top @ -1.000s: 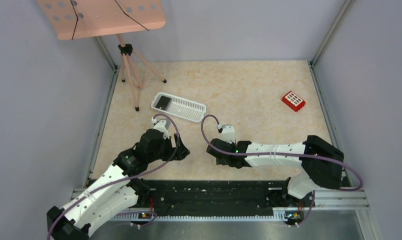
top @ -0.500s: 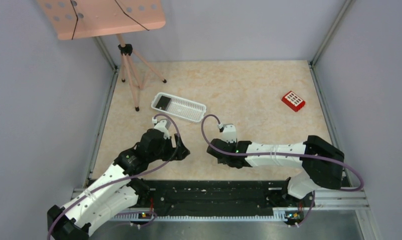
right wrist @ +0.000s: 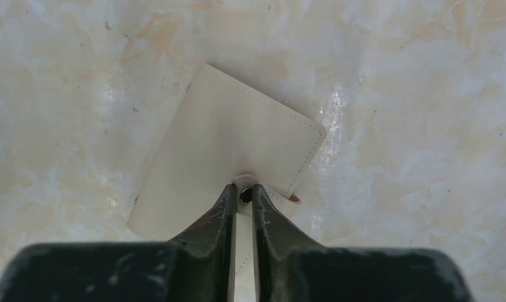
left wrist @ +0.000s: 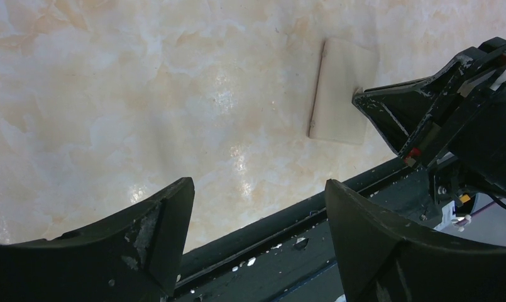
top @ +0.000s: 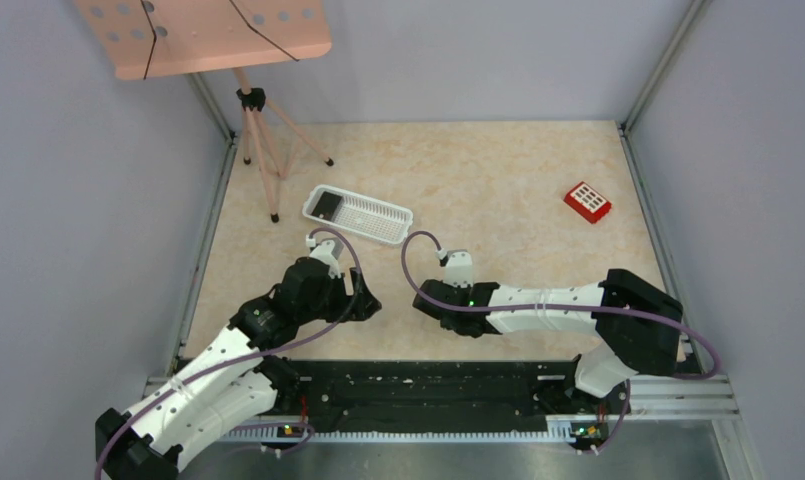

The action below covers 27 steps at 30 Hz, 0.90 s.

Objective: Take the credit cards out of the card holder
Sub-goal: Open the card holder at the center of the board.

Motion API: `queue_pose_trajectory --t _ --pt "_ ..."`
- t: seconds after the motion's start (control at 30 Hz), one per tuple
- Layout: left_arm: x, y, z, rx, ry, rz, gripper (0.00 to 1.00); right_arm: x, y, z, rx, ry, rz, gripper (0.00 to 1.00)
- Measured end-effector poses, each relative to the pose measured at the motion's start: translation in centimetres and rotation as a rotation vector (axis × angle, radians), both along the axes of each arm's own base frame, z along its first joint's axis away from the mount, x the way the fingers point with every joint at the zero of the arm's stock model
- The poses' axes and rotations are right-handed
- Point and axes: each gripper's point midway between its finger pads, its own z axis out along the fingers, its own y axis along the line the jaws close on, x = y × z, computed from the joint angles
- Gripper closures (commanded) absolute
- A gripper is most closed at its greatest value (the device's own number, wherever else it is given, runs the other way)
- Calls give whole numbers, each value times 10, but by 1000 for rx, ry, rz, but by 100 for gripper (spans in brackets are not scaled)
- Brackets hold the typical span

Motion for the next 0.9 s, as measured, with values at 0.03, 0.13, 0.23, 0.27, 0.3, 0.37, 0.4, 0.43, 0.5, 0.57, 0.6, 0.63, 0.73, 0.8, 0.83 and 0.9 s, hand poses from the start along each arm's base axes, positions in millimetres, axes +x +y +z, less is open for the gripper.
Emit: queue_pose_trajectory --t 0.03,0.13,0.23,0.27,0.3,0.37,0.4,0.43,0.5,0.57,0.6,0.63,0.73,0.8,0.83,0.9 --pt "0 0 0 -1 1 0 19 0 0 0 -2 -1 1 100" --pt "-1 -1 0 -7 5 -2 20 1 -1 0 -5 -5 1 100" --pt "-1 -4 0 -16 12 -7 21 1 -1 0 7 -16 11 100" --pt "-1 -4 0 -18 15 -8 21 1 0 0 19 -22 22 100" --pt "-1 -5 -1 -22 18 -10 21 1 0 0 30 -28 31 100" --pt "-2 -7 -4 -28 29 -17 23 -1 1 1 61 -37 60 100" --pt "-3 -9 -7 -31 36 -21 23 -3 3 2 84 -38 82 100" --pt "-4 -9 -9 -32 45 -23 24 -5 5 2 106 -39 102 100" --pt "-5 -12 -14 -36 66 -30 24 -8 8 5 149 -45 144 100" --pt "-7 -14 -19 -39 87 -36 25 -12 10 10 188 -56 186 100" --pt "-8 -15 -21 -43 94 -41 25 -13 11 14 207 -66 207 100" --pt "-8 -17 -22 -48 100 -45 25 -13 12 17 220 -76 224 100" --pt "-10 -21 -25 -67 114 -57 25 -14 14 28 255 -108 260 100" --pt "-10 -24 -26 -77 124 -61 25 -14 13 35 278 -129 278 100" --pt "-10 -25 -26 -81 130 -65 25 -15 14 39 295 -141 285 100" --pt "-10 -29 -27 -89 138 -75 23 -16 14 47 326 -159 300 100"
